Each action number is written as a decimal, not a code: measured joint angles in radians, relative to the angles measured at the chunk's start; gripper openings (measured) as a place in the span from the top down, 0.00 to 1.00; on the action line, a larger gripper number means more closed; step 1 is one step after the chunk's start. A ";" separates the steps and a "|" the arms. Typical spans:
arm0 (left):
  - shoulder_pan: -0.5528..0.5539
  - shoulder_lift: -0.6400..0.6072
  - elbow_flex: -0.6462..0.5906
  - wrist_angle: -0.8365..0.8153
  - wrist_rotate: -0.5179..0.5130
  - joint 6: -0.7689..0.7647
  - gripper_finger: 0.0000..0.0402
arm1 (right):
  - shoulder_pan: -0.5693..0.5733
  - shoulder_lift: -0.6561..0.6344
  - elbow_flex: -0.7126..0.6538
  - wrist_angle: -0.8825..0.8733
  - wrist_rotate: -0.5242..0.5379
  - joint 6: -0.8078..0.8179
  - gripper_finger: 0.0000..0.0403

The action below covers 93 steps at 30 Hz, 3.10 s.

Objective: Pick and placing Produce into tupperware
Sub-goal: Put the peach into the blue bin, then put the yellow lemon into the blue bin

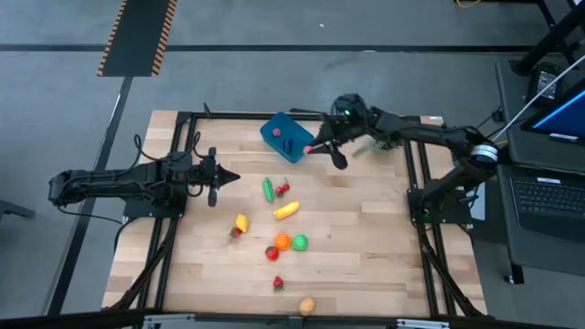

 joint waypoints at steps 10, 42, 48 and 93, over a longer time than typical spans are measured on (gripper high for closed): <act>0.000 0.000 0.000 -0.007 0.000 -0.001 0.93 | -0.007 0.229 0.311 -0.262 -0.002 -0.096 0.82; 0.000 0.000 0.000 -0.018 0.000 -0.002 0.82 | -0.062 0.598 0.692 -0.472 0.263 -0.127 0.82; 0.000 0.000 0.000 -0.018 0.000 -0.002 0.85 | -0.071 0.600 0.728 -0.617 0.264 -0.080 0.82; 0.000 0.000 0.000 -0.018 0.000 -0.008 0.85 | -0.064 0.599 0.729 -0.674 0.316 -0.074 0.64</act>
